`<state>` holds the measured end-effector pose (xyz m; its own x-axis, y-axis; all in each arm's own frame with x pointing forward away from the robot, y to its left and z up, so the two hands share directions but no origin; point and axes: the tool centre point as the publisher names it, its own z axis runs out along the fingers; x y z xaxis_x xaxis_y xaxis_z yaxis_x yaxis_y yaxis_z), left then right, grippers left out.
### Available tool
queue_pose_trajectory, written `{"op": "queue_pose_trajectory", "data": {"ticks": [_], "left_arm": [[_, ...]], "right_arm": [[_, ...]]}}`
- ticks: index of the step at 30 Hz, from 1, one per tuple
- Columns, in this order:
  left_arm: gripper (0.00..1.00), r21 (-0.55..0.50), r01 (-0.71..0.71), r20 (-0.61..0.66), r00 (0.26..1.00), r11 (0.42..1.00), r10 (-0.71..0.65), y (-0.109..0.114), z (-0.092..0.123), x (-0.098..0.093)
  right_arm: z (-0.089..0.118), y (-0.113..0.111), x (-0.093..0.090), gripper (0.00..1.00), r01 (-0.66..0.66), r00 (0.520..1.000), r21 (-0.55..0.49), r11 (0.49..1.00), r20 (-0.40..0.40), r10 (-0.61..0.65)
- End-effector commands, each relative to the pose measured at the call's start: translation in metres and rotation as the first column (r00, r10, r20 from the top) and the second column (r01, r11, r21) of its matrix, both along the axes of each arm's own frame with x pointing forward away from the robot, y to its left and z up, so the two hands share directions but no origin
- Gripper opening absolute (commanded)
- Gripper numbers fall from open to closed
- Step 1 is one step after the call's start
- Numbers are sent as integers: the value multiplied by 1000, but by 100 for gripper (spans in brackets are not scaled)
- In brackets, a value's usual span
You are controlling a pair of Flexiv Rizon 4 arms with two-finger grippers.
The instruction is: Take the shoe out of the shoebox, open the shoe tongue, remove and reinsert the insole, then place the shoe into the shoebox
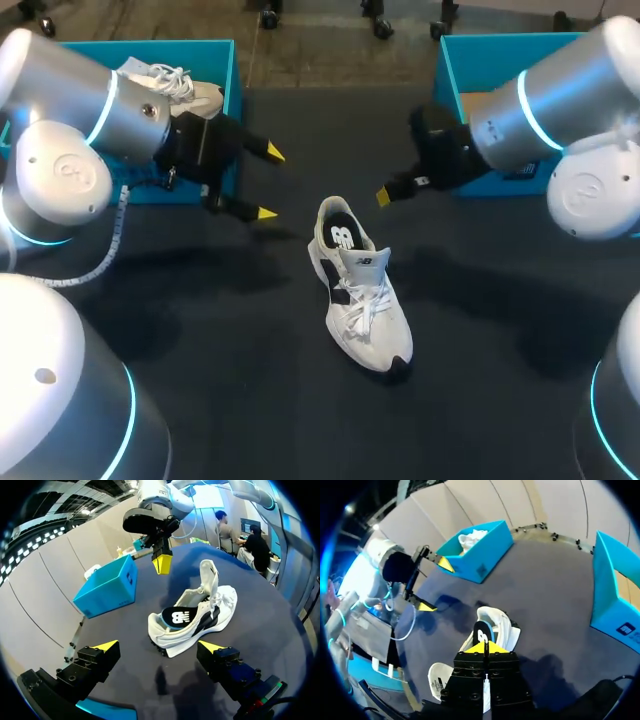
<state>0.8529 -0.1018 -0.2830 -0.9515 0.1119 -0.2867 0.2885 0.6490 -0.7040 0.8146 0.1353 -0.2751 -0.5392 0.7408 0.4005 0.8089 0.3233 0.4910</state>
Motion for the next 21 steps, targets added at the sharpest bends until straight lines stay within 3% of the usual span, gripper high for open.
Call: {"op": "queue_pose_trajectory", "data": {"ticks": [1,21], "left_arm": [[100,3,11,-7,1000,1000,-11,4,5,4],[100,31,-27,16,1000,999,27,27,24,23]], "right_arm": [[-1,7,-1,0,106,993,-154,982,63,-97],[-9,12,-6,0,135,990,-181,974,72,-124]]}}
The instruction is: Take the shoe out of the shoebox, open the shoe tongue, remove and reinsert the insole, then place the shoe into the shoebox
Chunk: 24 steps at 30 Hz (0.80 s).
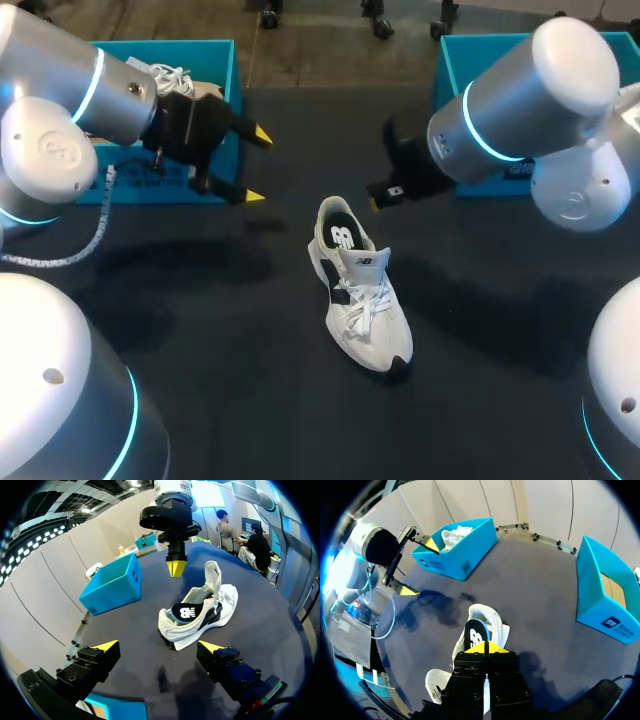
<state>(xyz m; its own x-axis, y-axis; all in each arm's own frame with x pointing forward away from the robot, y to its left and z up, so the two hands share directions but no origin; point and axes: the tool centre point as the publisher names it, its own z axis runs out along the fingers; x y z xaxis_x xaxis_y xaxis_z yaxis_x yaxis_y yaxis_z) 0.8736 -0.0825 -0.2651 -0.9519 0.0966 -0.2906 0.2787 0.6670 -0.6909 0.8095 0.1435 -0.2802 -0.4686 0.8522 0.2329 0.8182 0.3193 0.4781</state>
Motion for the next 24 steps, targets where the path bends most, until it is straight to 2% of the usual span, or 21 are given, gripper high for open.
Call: {"op": "queue_pose_trajectory", "data": {"ticks": [1,6,10,14,19,24], "left_arm": [[100,25,-17,12,1000,1000,17,9,8,3],[100,28,-32,15,999,999,32,11,10,5],[100,28,-32,15,999,999,32,11,10,5],[100,28,-32,15,999,999,32,11,10,5],[100,28,-32,15,999,999,32,11,10,5],[100,28,-32,15,999,999,32,11,10,5]], "right_arm": [[-7,5,0,0,45,999,-69,997,10,-45],[-15,13,0,0,101,995,-152,983,30,-98],[-21,24,-2,0,115,993,-212,971,-8,-119],[-28,36,-5,0,124,990,-224,967,-35,-135],[-30,47,-8,0,133,989,-234,963,-32,-145],[-44,52,-13,0,145,987,-247,958,-24,-156]]}}
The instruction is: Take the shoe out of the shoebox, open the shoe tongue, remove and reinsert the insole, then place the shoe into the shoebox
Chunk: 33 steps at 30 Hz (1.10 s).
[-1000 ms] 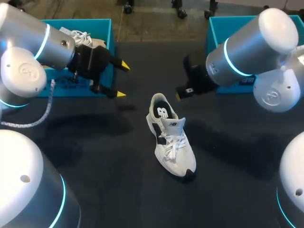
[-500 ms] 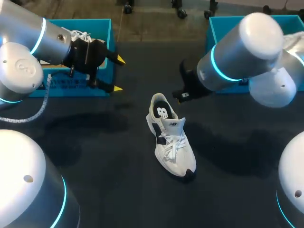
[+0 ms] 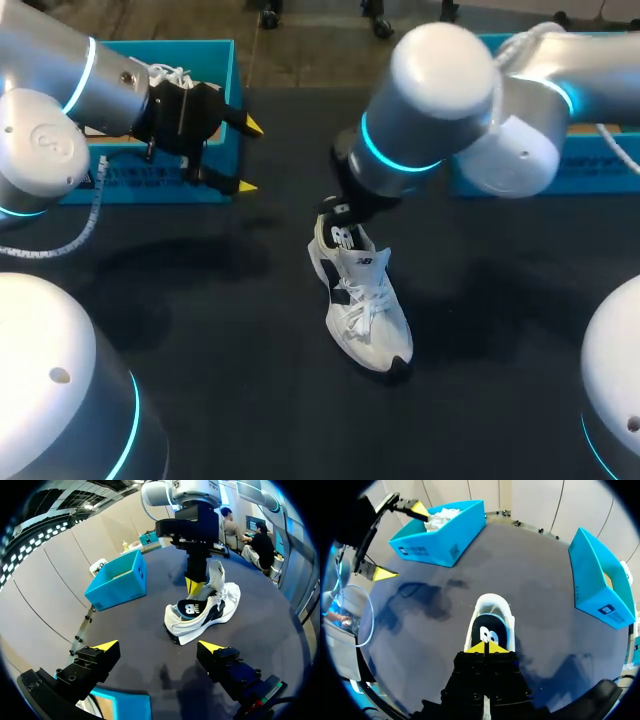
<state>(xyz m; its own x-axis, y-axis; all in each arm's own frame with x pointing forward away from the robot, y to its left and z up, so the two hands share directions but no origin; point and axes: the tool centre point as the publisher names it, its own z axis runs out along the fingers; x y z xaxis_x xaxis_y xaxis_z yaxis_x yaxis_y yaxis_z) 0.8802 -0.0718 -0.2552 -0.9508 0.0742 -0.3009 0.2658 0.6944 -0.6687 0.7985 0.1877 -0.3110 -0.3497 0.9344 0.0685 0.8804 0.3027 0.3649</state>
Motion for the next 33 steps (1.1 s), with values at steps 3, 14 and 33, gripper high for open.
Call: {"op": "queue_pose_trajectory", "data": {"ticks": [3,14,33], "left_arm": [[100,1,0,1,1000,1000,0,1,0,-1],[100,1,0,1,1000,1000,0,1,0,-1],[100,1,0,1,1000,1000,0,1,0,-1]], "right_arm": [[-20,6,-4,0,40,999,-45,998,9,-40],[-29,-9,-3,0,37,998,-63,997,-50,-40],[-74,-9,14,0,-30,992,-32,999,-122,26]]}}
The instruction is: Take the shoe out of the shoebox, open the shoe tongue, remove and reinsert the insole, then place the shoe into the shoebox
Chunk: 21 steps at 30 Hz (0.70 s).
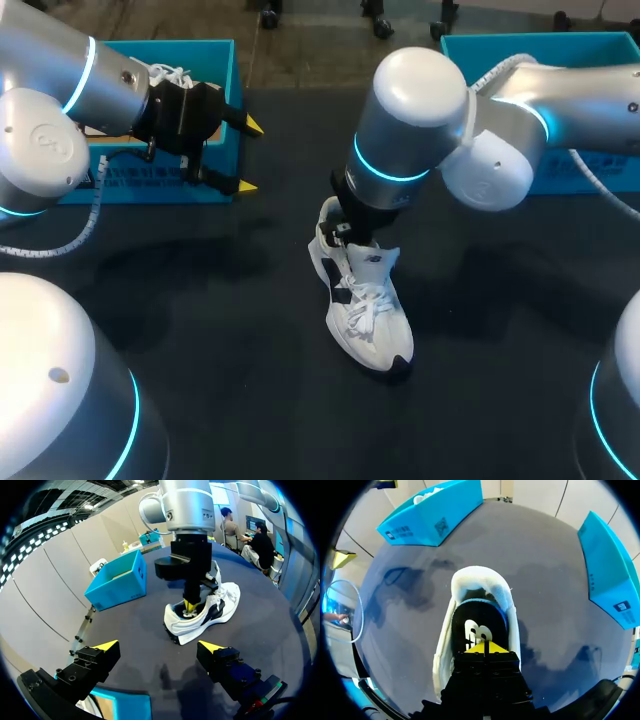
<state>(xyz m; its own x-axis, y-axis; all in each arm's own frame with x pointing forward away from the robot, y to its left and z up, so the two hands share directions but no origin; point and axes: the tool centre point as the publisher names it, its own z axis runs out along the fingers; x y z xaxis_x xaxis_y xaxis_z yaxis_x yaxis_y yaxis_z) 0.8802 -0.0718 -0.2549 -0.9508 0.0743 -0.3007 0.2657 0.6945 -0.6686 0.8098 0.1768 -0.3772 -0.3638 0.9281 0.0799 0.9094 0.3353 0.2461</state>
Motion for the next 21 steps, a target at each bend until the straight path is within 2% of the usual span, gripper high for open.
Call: {"op": "queue_pose_trajectory", "data": {"ticks": [1,5,8,15,21], "left_arm": [[100,0,0,2,1000,1000,0,1,0,-1],[100,0,0,2,1000,1000,0,1,0,-1],[100,0,0,2,1000,1000,0,1,0,-1],[100,0,0,2,1000,1000,0,1,0,-1],[100,0,0,2,1000,1000,0,1,0,-1]], "right_arm": [[-6,1,3,0,-1,1000,-11,1000,3,1],[9,0,7,0,10,998,-60,998,70,-6],[9,2,12,0,6,996,-64,998,88,-1],[-13,14,30,0,-15,994,-52,999,106,21],[-28,19,31,0,-30,996,-83,996,82,36]]}}
